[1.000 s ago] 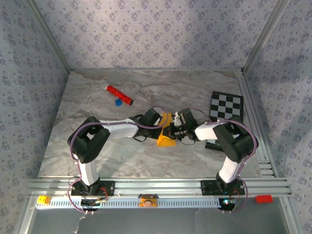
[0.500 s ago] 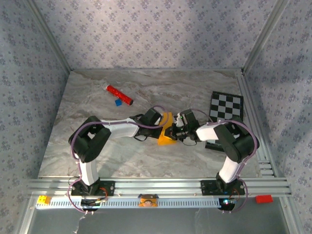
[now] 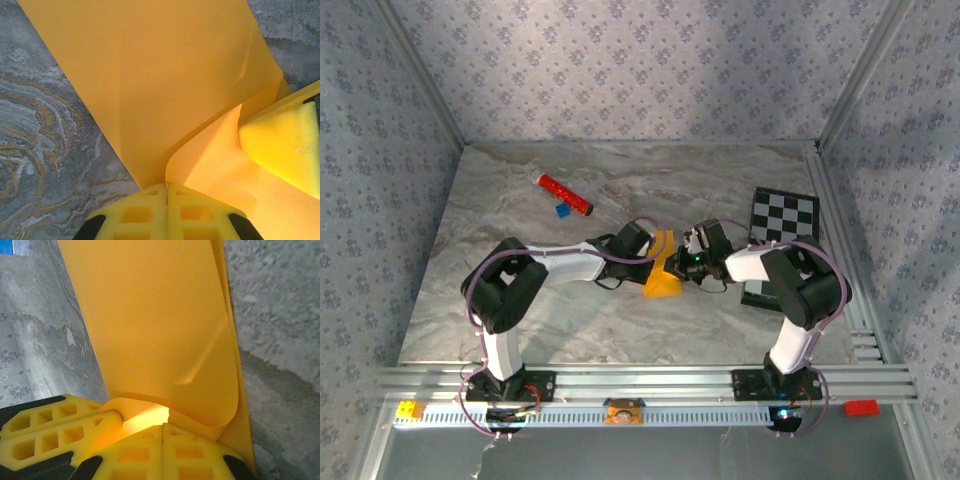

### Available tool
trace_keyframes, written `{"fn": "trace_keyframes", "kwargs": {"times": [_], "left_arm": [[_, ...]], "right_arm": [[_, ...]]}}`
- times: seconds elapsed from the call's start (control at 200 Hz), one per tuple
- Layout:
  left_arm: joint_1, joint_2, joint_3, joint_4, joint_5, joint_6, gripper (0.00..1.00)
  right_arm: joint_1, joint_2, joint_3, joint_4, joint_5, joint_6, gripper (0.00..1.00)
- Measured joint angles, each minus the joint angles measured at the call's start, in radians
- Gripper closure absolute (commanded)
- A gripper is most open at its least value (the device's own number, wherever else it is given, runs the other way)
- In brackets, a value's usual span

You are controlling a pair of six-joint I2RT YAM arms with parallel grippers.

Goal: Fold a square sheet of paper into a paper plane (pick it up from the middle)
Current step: Fold the triangle a second time at the center of the table.

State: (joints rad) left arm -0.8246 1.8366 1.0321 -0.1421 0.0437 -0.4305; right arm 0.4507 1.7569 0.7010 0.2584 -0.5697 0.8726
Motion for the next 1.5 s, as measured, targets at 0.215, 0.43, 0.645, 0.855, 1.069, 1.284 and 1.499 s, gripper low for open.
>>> {"fn": "trace_keyframes", "kwargs": {"times": [0.215,0.43,0.645,0.855,1.069,1.284,1.499], "left_arm": [[0.000,0.002,0.000,0.004,0.001,0.002,0.99],[0.000,0.002,0.000,0.004,0.001,0.003,0.99],[0.000,0.002,0.000,0.004,0.001,0.003,0.99],[0.000,0.004,0.000,0.012,0.001,0.003,0.99],[0.000,0.005,0.000,0.017,0.001,0.004,0.99],[0.000,0.010,0.000,0.033,0.008,0.004,0.99],[0.000,0.011,0.000,0.034,0.010,0.004,0.99]], "right_arm": [[-0.017,-0.016,0.017,-0.060,-0.006,-0.006,0.99],[-0.030,-0.032,0.096,-0.144,0.002,-0.043,1.00],[-0.035,0.001,0.082,-0.164,0.051,-0.050,1.00],[-0.056,0.005,0.061,-0.117,0.029,-0.017,1.00],[-0.067,0.004,0.071,-0.139,0.047,0.008,1.00],[-0.082,0.001,0.076,-0.140,0.076,0.030,1.00],[-0.112,-0.016,0.077,-0.158,0.126,0.029,1.00]]}}
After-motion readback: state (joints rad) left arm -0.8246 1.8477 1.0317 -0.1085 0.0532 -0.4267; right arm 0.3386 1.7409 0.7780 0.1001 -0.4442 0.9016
